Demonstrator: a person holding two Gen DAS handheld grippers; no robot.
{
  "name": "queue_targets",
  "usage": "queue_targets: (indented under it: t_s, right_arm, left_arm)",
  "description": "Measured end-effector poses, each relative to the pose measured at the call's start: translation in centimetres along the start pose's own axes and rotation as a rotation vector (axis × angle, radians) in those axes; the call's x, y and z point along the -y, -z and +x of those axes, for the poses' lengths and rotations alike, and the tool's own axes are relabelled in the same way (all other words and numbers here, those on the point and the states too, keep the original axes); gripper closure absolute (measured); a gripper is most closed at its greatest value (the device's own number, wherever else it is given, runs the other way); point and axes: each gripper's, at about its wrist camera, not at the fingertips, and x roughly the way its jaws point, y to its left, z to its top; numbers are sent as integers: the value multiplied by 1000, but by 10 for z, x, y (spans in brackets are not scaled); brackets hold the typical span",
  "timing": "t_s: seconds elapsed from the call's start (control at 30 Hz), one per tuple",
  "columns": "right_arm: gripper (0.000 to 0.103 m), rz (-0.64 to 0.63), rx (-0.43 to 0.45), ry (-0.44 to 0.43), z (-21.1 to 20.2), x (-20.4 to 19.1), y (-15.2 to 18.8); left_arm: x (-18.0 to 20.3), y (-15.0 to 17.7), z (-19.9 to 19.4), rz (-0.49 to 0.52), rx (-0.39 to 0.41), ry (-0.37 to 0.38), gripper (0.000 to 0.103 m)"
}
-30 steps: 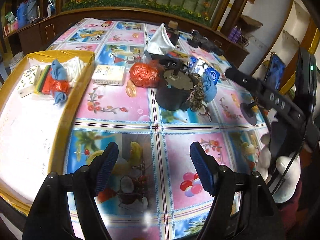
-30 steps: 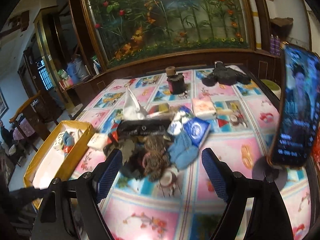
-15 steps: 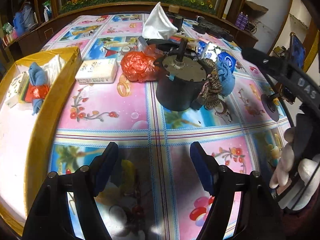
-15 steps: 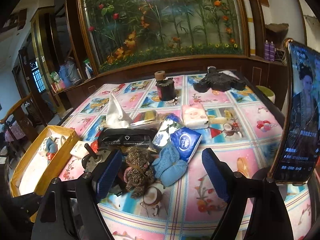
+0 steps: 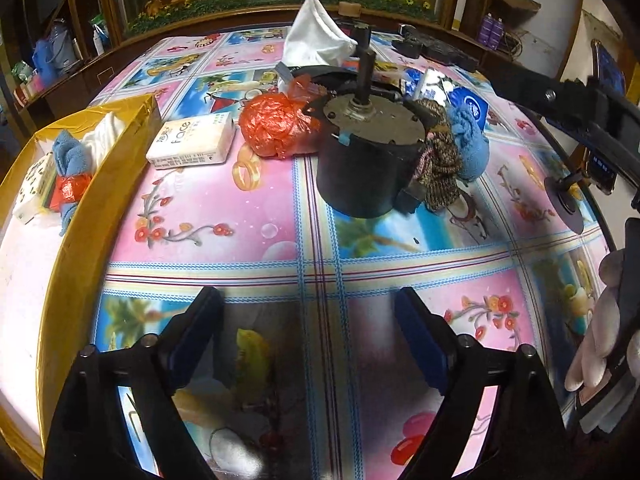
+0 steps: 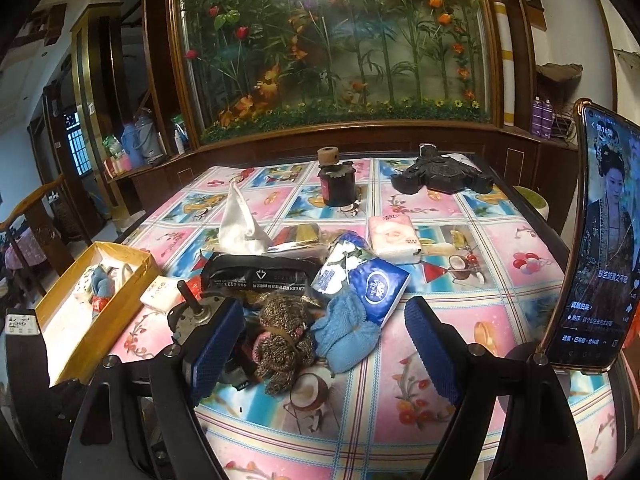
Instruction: Organize soft objects
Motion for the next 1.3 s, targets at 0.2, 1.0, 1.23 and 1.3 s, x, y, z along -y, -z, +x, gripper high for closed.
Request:
queue_targets:
  t_s: [0.2,1.0,1.23,1.3]
  right_arm:
    - [19,-19,-13,12,6,-3,0]
    - [19,-68,-51,49,24,-8,4]
    - [19,-71,-58,52,26,-9,4]
    - [19,-70,-62,52,27,-9,4]
  left_arm:
    - [3,2,3,9,-24,-6,0]
    - [-29,-4,-20,-48,29,71,2]
    - [-95,-28,-53,-202,151,19,1]
    - [-110,-32,-57,-226,167,-6,1]
